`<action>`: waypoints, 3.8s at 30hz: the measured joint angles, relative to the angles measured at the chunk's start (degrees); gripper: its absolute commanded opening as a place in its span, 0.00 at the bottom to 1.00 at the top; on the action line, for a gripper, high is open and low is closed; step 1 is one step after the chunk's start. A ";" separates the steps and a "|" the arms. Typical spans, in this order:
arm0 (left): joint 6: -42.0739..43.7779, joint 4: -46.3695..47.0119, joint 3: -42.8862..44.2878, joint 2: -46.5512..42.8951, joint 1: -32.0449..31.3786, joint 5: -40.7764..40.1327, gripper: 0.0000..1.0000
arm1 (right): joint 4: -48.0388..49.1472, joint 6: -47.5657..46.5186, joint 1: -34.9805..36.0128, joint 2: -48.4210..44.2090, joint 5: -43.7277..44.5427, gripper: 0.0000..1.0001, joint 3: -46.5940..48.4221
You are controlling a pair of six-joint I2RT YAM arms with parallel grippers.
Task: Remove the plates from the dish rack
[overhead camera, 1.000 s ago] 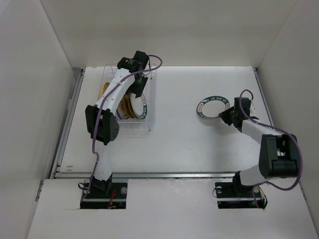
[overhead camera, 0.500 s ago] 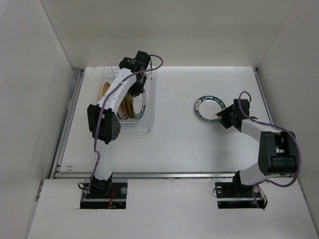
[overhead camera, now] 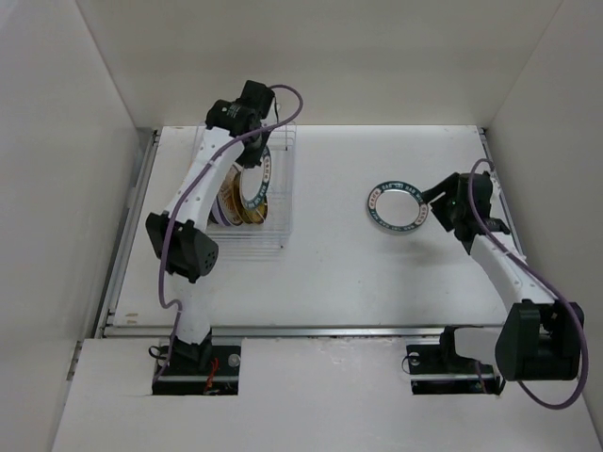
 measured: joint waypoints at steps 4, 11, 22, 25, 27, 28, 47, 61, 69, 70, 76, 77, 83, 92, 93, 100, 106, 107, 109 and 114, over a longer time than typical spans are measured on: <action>1.62 1.44 0.07 -6.80 -0.90 -0.09 0.00 | 2.21 -8.74 2.16 -1.64 -5.62 0.83 3.48; 1.75 4.15 1.11 -13.09 -1.99 8.33 0.00 | 13.90 -17.66 10.27 4.00 -29.38 1.00 7.23; -1.66 5.20 -0.57 -6.01 -1.75 41.57 0.00 | 28.37 -16.15 17.97 18.93 -45.42 1.00 13.35; -2.08 5.38 -1.03 -2.56 -1.68 45.40 0.00 | 31.36 -13.84 18.36 21.57 -46.80 0.79 13.09; -2.25 5.29 -1.25 -1.22 -1.66 46.31 0.00 | 33.94 -12.41 18.40 22.10 -47.67 0.35 12.37; -2.34 4.96 -1.29 -1.09 -1.57 46.71 0.00 | 34.67 -11.93 18.14 22.16 -47.91 0.07 11.85; -3.78 6.34 -1.14 -3.28 -1.66 15.72 1.00 | 30.93 -1.55 8.37 11.96 -38.93 0.00 4.92; -2.21 9.16 -9.57 -10.08 -1.60 -11.10 1.00 | 5.27 -2.03 0.50 8.22 -8.72 0.02 2.56; -1.92 9.27 -12.15 -10.08 -1.62 -13.00 1.00 | 4.07 -2.56 -0.39 13.81 -5.70 0.28 2.80; -1.86 9.38 -12.22 -10.08 -1.62 -13.07 1.00 | 3.91 -3.45 -0.44 14.67 -5.81 0.36 3.26; -1.75 9.60 -12.41 -10.08 -1.62 -13.40 1.00 | 0.87 -6.51 -0.85 21.75 -7.21 0.56 5.55; -1.68 9.60 -12.41 -10.08 -1.62 -13.40 1.00 | 0.37 -6.78 -0.85 22.14 -7.34 0.59 5.97; -1.18 9.55 -12.41 -10.08 -1.62 -12.72 1.00 | -2.34 -9.07 -0.85 22.32 -6.84 0.65 7.32; -0.02 8.46 -12.50 -8.35 -1.62 -9.01 0.91 | -5.01 -11.10 -0.85 19.15 -5.57 0.68 7.41; 0.33 8.17 -12.50 -7.78 -1.62 -8.22 0.81 | -5.25 -11.30 -0.85 18.25 -5.55 0.68 7.43; 1.38 5.81 -12.50 -2.34 -1.62 -4.79 0.42 | -7.10 -14.08 -0.07 12.44 -3.21 0.68 9.51; 1.75 5.38 -12.50 -0.79 -1.62 -3.41 0.41 | -7.45 -15.72 0.68 9.79 -2.03 0.68 10.12; 1.81 5.38 -12.50 -0.66 -1.62 -3.65 0.41 | -7.52 -15.85 0.68 9.70 -1.97 0.68 10.12; 1.81 5.38 -12.50 -0.28 -1.62 -4.35 0.41 | -7.67 -16.04 0.68 9.70 -1.97 0.68 10.12; 1.68 5.40 -12.50 2.19 -1.62 -6.45 0.41 | -8.37 -16.85 0.70 9.18 -1.97 0.68 10.12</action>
